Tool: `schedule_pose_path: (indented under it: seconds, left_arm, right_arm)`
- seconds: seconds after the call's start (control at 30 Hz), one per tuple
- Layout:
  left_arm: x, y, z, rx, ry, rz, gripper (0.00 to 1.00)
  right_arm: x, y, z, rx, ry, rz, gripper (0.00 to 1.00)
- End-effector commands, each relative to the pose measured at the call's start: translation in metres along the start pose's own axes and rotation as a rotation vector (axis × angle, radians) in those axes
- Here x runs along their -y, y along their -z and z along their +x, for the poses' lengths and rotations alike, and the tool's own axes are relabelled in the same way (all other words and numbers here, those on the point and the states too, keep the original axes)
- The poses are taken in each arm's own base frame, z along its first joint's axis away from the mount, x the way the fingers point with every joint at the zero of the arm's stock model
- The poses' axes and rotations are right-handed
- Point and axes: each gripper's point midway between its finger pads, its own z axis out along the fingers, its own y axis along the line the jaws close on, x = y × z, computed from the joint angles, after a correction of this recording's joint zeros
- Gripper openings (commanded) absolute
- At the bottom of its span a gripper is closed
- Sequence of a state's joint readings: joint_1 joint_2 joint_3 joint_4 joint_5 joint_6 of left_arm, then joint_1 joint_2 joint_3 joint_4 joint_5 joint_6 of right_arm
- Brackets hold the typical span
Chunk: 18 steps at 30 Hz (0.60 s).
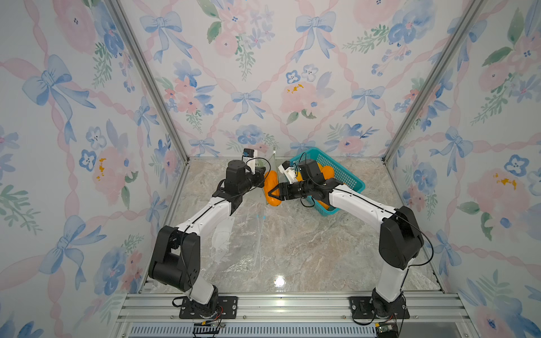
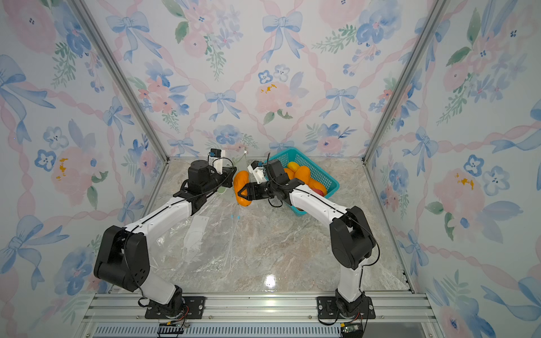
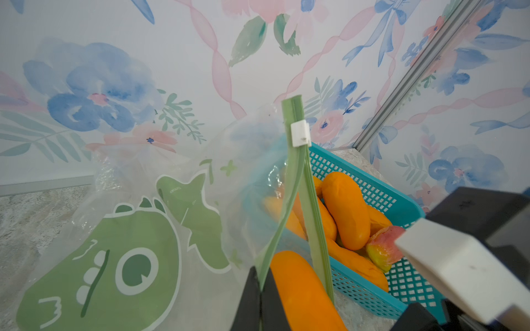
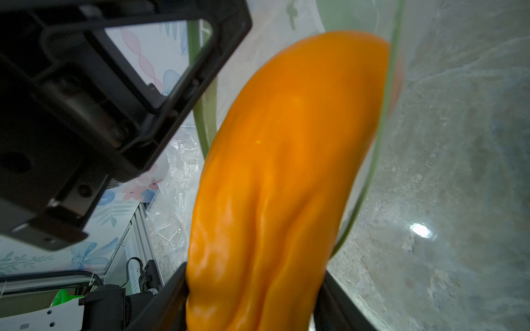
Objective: Place the mango in a zip-top bag and seal the zipper
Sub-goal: Place the mango in the zipper food storage bag.
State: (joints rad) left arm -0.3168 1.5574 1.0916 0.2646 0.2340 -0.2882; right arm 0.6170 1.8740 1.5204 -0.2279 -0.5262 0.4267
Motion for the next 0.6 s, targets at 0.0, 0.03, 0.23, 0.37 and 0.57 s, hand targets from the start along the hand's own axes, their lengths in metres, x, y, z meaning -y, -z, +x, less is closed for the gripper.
schedule_pose_path:
  seconds: [0.0, 0.03, 0.23, 0.37, 0.57]
  left_arm:
    - [0.021, 0.013, -0.01, 0.023, -0.042, 0.084, 0.0]
    - [0.026, 0.015, -0.008, 0.017, -0.043, 0.108, 0.0]
    - [0.048, 0.031, -0.001, -0.025, 0.0, 0.185, 0.0]
    - [0.062, 0.049, 0.001, -0.049, 0.049, 0.227, 0.0]
    - [0.075, 0.082, -0.003, -0.051, 0.12, 0.241, 0.0]
  right_arm:
    - [0.009, 0.009, -0.028, 0.065, -0.041, 0.013, 0.21]
    - [0.01, 0.009, -0.032, 0.076, -0.052, 0.011, 0.21]
    - [0.015, 0.008, -0.051, 0.123, -0.1, 0.023, 0.22]
    - [0.023, 0.009, -0.062, 0.152, -0.141, 0.051, 0.22]
    - [0.016, 0.006, -0.062, 0.149, -0.144, 0.05, 0.28]
